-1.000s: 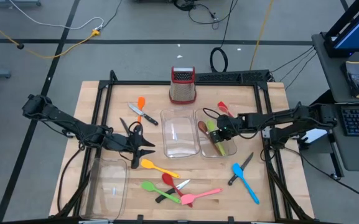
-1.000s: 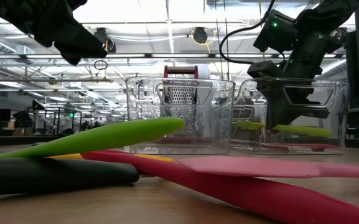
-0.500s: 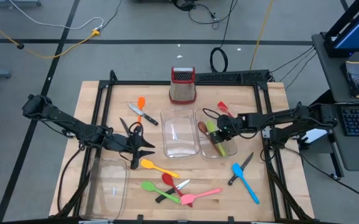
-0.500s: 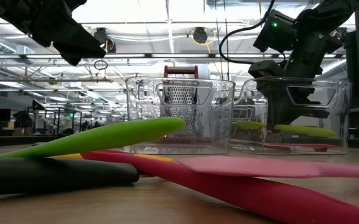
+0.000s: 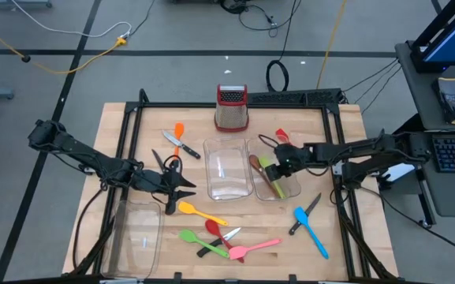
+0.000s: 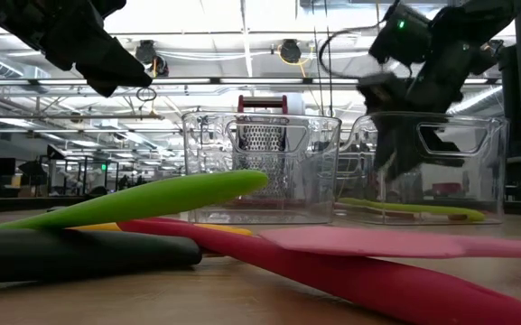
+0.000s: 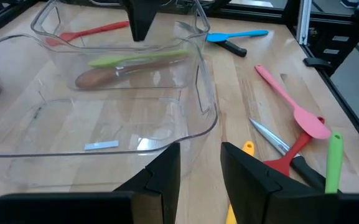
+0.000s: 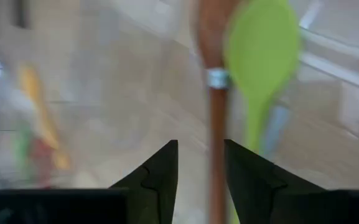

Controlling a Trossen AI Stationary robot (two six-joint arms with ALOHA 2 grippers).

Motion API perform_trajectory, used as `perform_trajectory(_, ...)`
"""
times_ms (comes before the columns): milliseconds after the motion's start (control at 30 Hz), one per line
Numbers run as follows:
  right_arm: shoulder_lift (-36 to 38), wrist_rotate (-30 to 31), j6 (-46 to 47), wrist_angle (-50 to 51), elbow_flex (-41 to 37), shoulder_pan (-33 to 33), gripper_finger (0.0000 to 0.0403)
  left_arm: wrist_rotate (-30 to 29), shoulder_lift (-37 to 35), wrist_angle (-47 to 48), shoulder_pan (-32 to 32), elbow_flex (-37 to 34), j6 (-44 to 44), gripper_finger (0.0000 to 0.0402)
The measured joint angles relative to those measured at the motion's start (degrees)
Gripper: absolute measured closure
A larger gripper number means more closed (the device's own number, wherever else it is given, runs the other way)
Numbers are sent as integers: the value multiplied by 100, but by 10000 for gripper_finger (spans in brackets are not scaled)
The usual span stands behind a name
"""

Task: Pick & Place Kitchen Items
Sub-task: Put the blue spatula into the left transparent bin

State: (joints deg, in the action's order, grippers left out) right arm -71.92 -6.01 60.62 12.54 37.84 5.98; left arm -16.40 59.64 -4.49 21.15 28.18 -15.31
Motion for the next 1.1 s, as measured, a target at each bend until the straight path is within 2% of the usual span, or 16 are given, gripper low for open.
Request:
perform_trajectory(100,266,57,-8,-164,1,-76,288,0,0,6,0,0,-27,284)
perform_trajectory(333,1139,613,-444,-240,1,-355,319,0,0,19,4,2,-198,284)
perform_trajectory(667,2379,1783,-1574,365,3,-589,397,-15,0,-6,4,2,-297,284)
perform_trajectory(1000,3024,3447,-2257,1406,3,-544,401,-50,0,-177,-4,2,-321,284)
perform_trajectory(1100,3058,3769,-2432,1528,3,-544,401,-68,0,-166,-4,2,-321,284)
